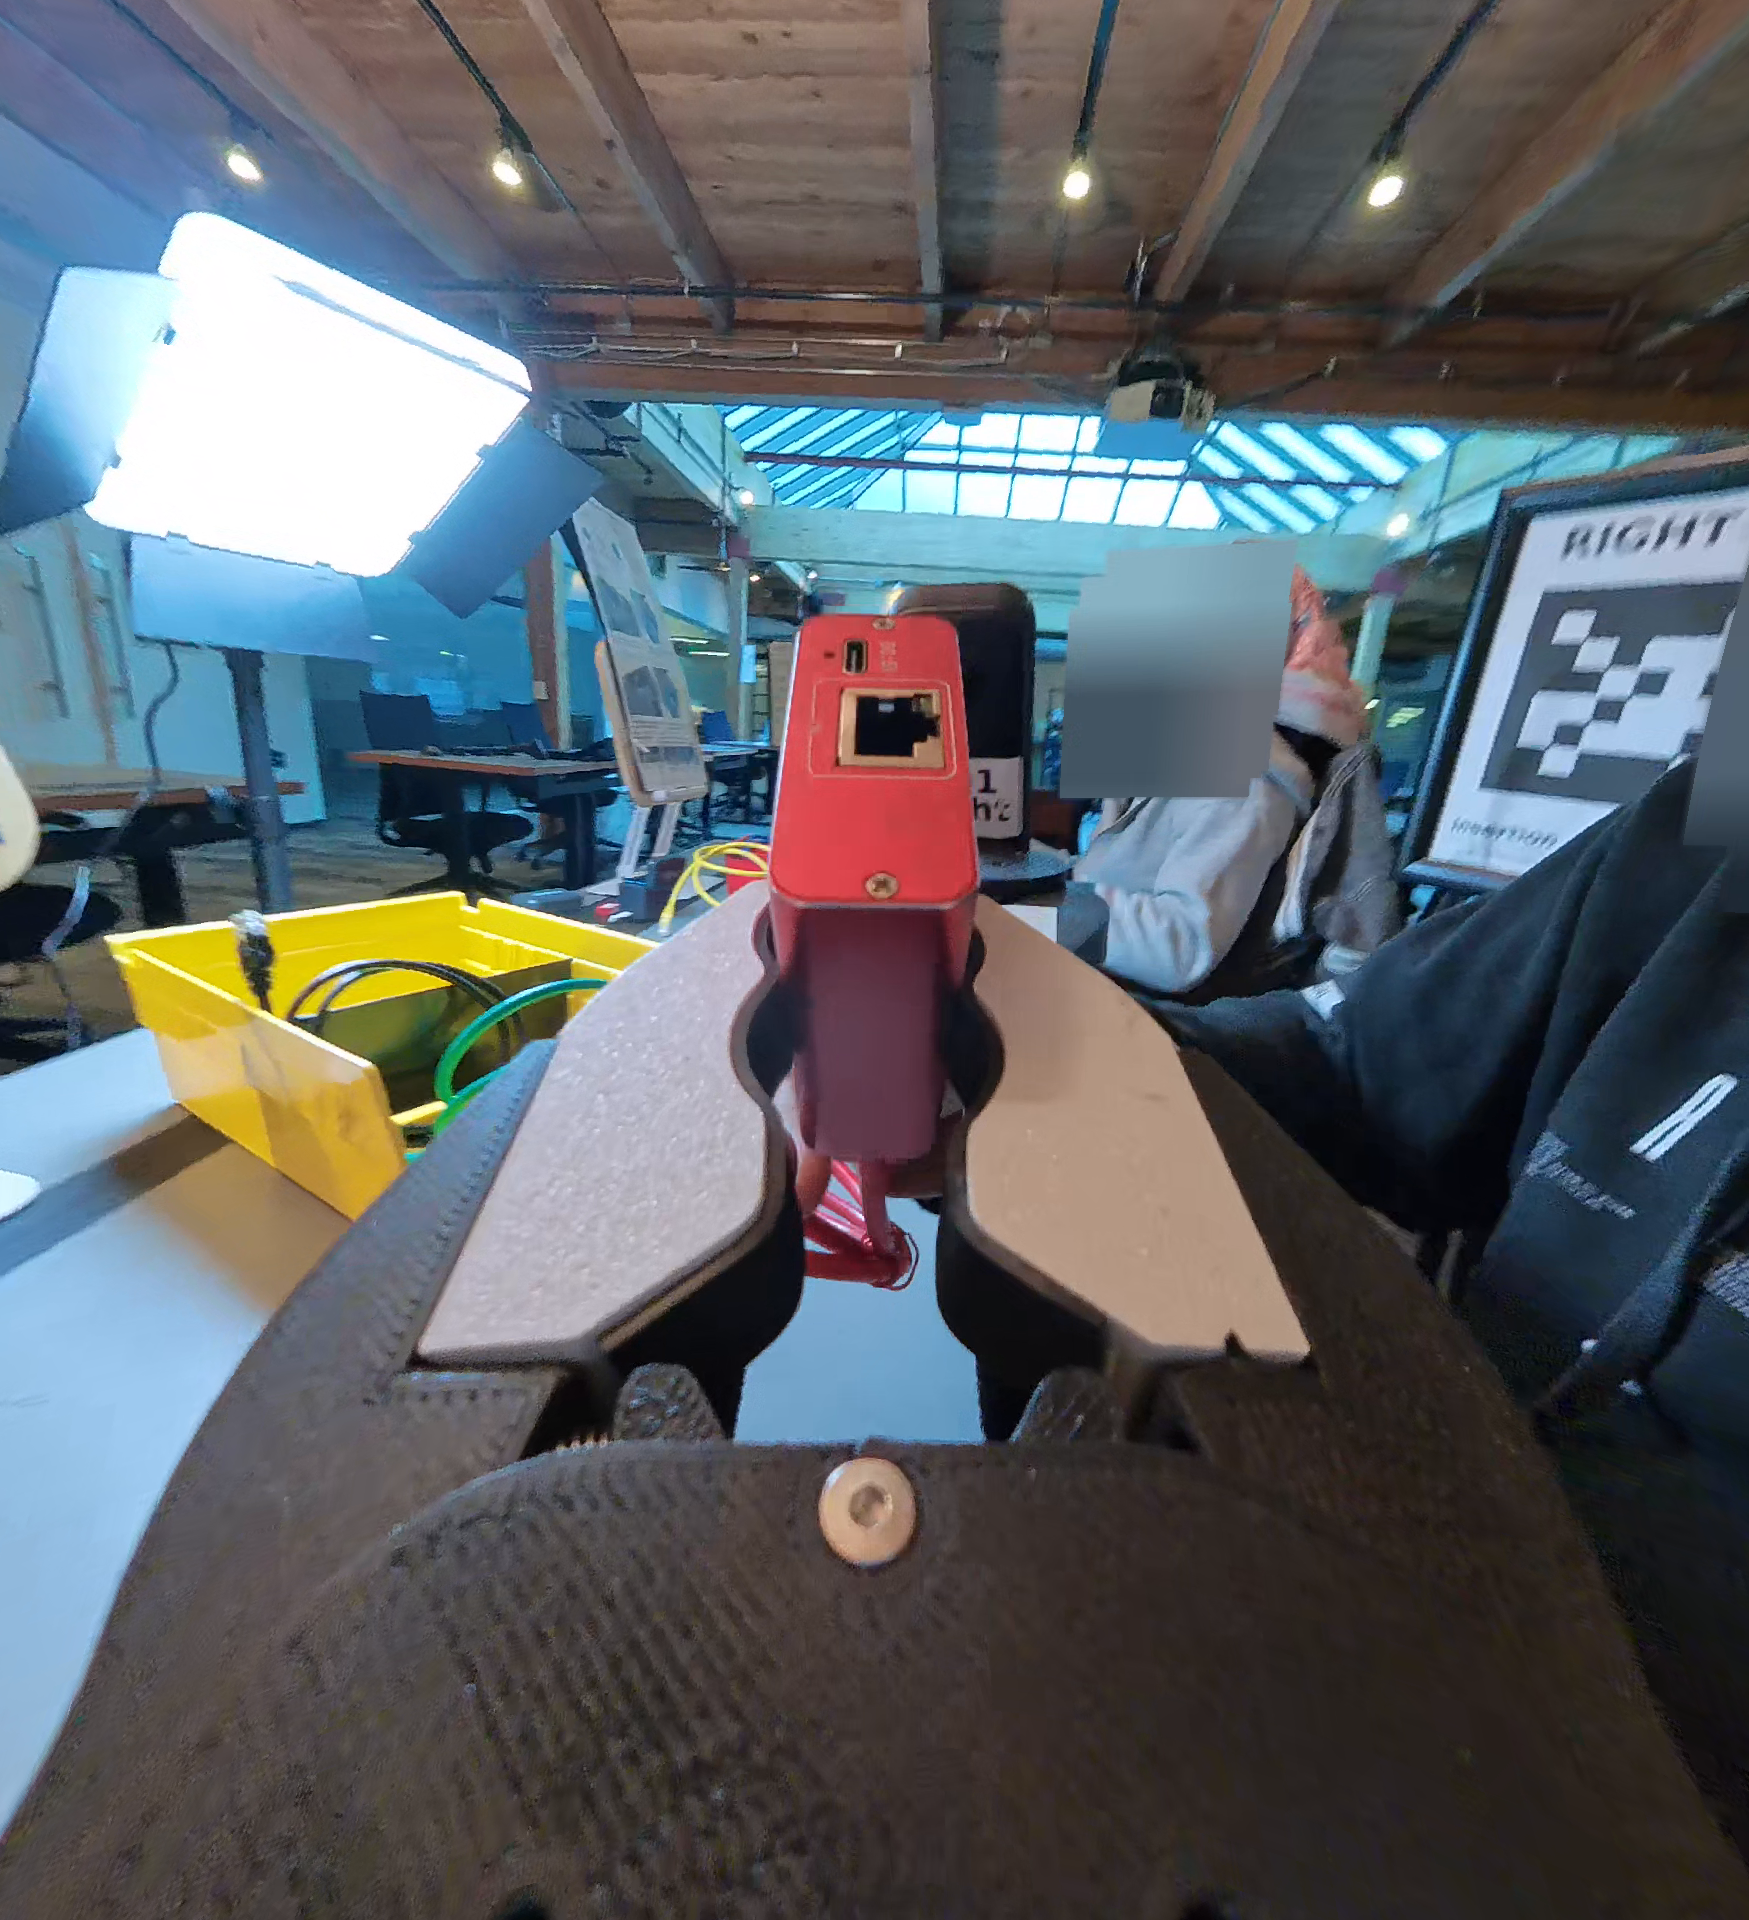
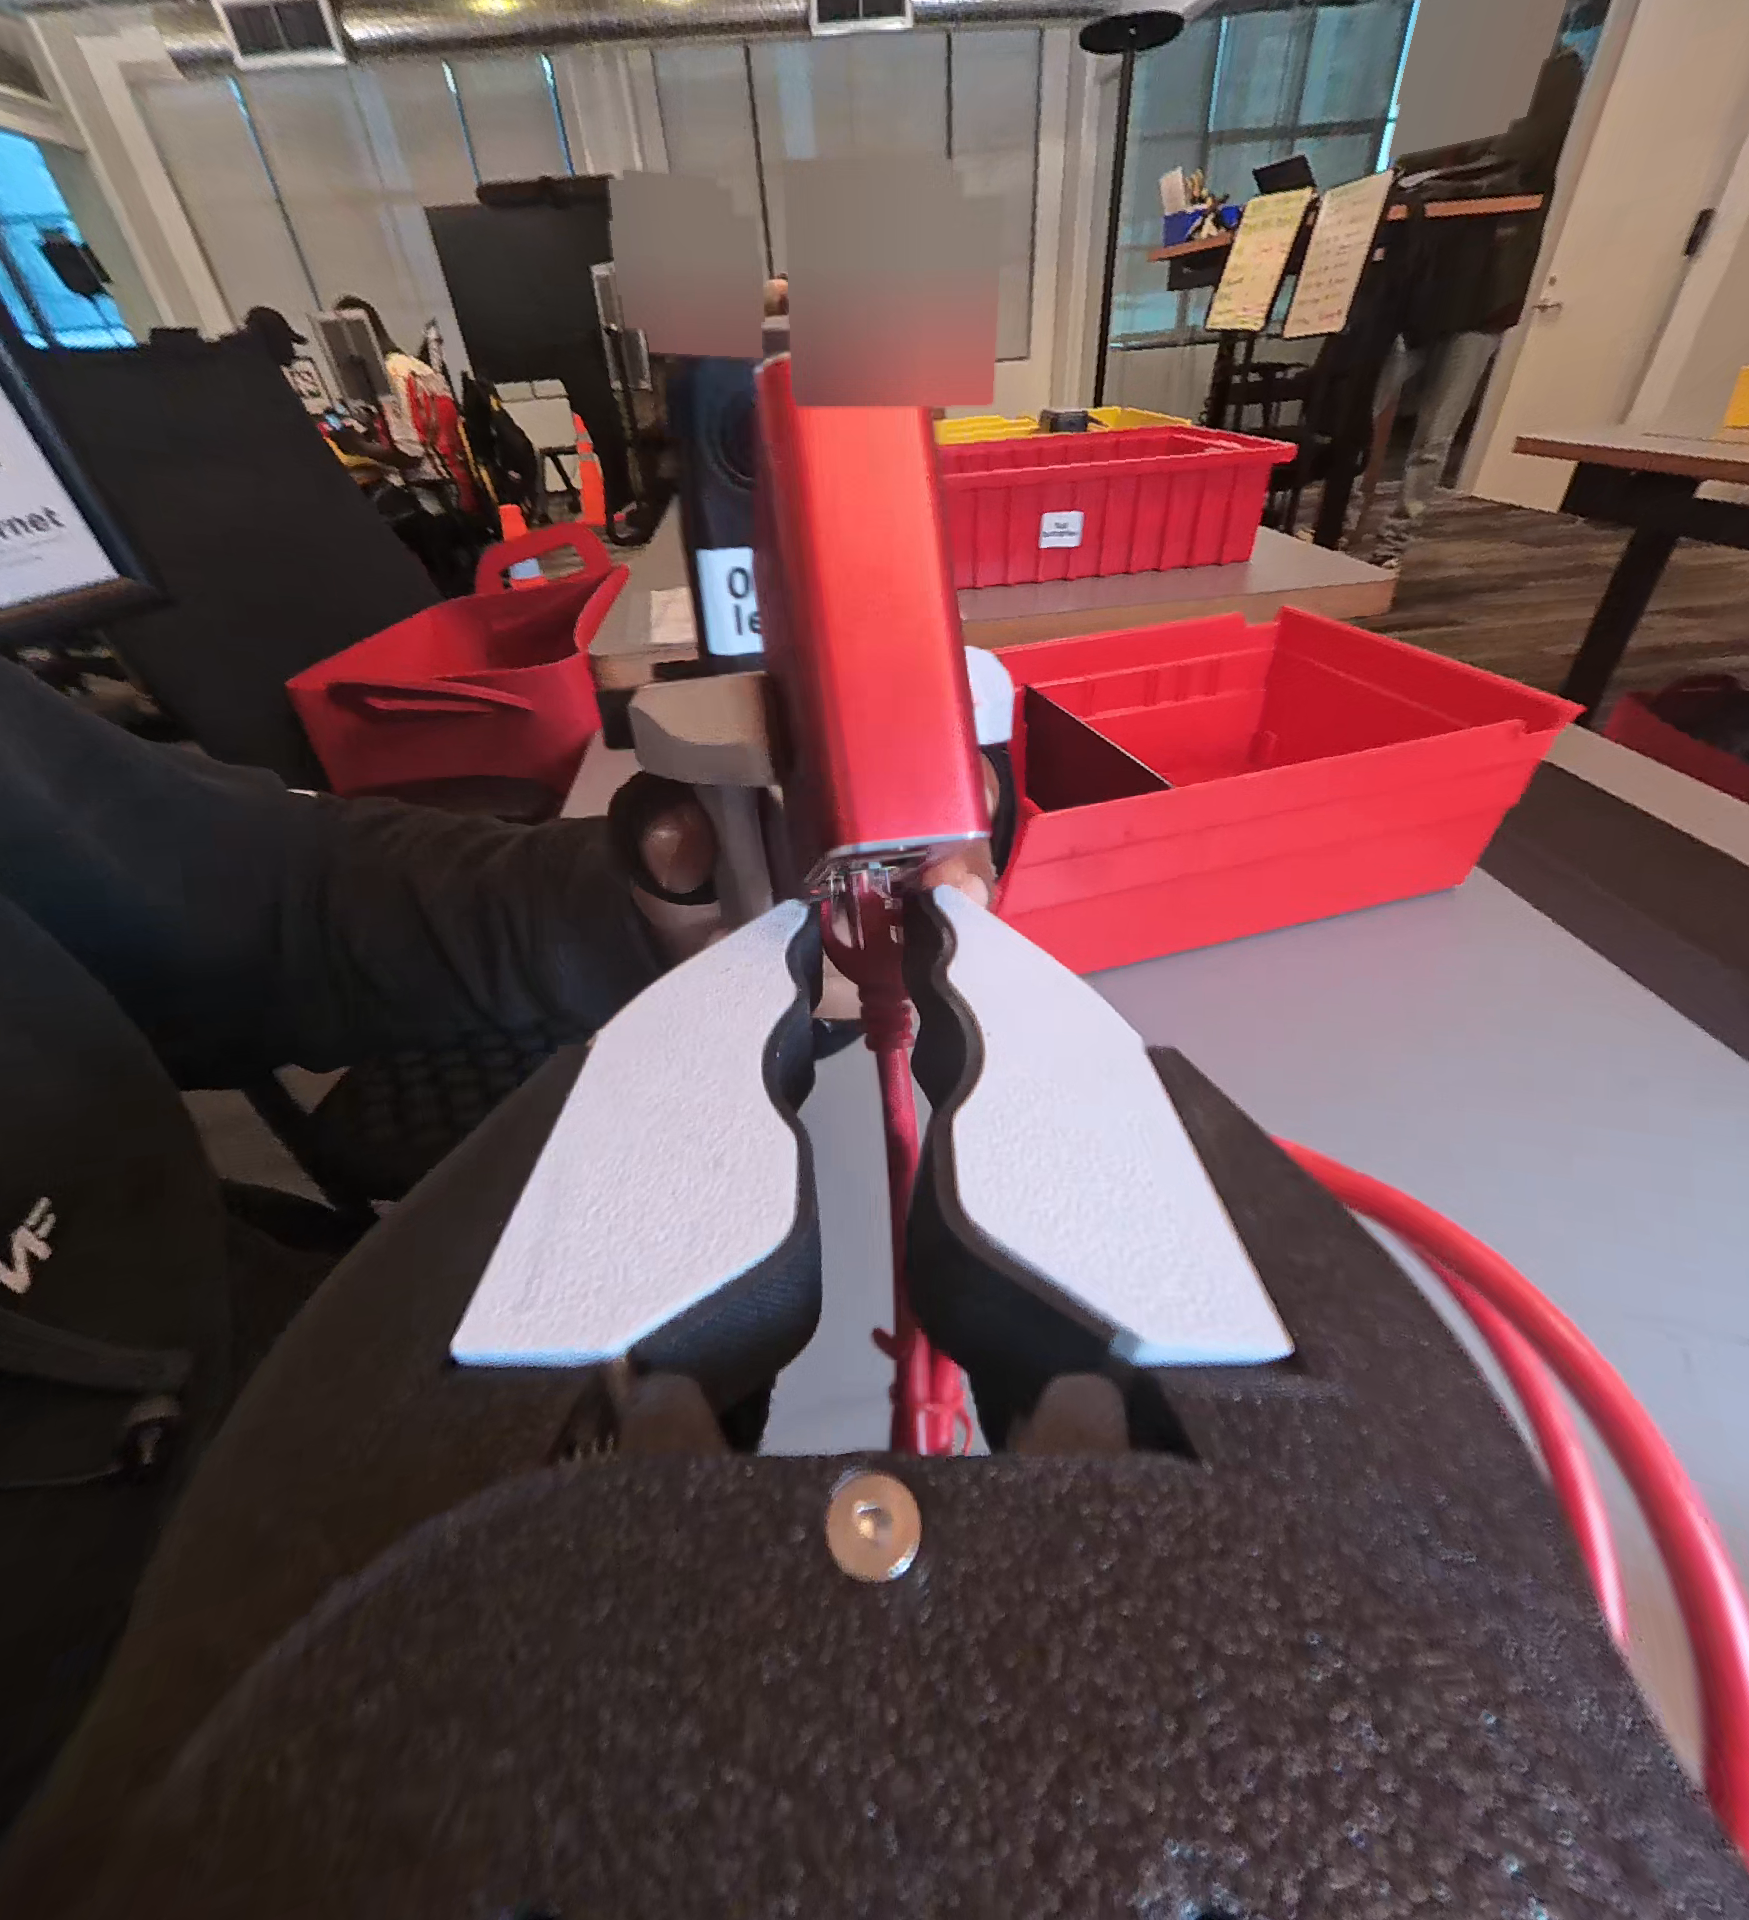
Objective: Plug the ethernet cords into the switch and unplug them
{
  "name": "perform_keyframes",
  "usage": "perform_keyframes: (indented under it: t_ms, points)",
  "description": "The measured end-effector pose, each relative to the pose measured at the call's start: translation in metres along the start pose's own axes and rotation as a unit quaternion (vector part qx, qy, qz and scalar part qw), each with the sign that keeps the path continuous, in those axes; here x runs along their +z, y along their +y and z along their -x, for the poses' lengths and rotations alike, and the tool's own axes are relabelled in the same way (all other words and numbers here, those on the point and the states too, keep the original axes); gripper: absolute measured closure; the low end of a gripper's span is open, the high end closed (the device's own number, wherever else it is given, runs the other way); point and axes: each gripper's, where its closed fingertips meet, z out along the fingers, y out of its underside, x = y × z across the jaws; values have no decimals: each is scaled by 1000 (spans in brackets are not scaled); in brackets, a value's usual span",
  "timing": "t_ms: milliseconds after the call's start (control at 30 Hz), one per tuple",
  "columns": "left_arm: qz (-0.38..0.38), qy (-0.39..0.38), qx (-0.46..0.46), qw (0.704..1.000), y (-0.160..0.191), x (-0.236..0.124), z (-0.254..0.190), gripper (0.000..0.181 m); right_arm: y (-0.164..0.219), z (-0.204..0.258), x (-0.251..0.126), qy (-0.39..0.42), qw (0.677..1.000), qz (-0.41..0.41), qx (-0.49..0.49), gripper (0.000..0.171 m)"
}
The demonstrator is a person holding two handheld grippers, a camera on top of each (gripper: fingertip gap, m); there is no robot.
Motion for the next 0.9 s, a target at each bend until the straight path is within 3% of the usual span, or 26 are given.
perform_keyframes:
  t_ms: [367,433,467,533,600,700,900]
  points:
    - [35,-27,98,994,2,-5,0,153,13,-12,9,39,998,30,27,158]
    - [-80,56,51,994,-48,-14,-31,154,56,-40,6,101,989,103,34,159]
    - [-84,47,86,992,-62,-16,-37,154,65,-31,7,54,991,93,82,159]
    - [-43,-7,155,987,-63,-22,-29,153,47,-21,6,38,995,78,52,158]
    - [-42,-46,97,993,-57,-34,-3,154,18,-22,1,45,996,77,17,158]
    - [-28,-90,21,995,-37,-45,36,154,-25,-42,-26,109,990,74,-55,158]
    - [23,-115,-49,992,6,-40,63,154,-93,-124,-108,289,946,88,-118,158]
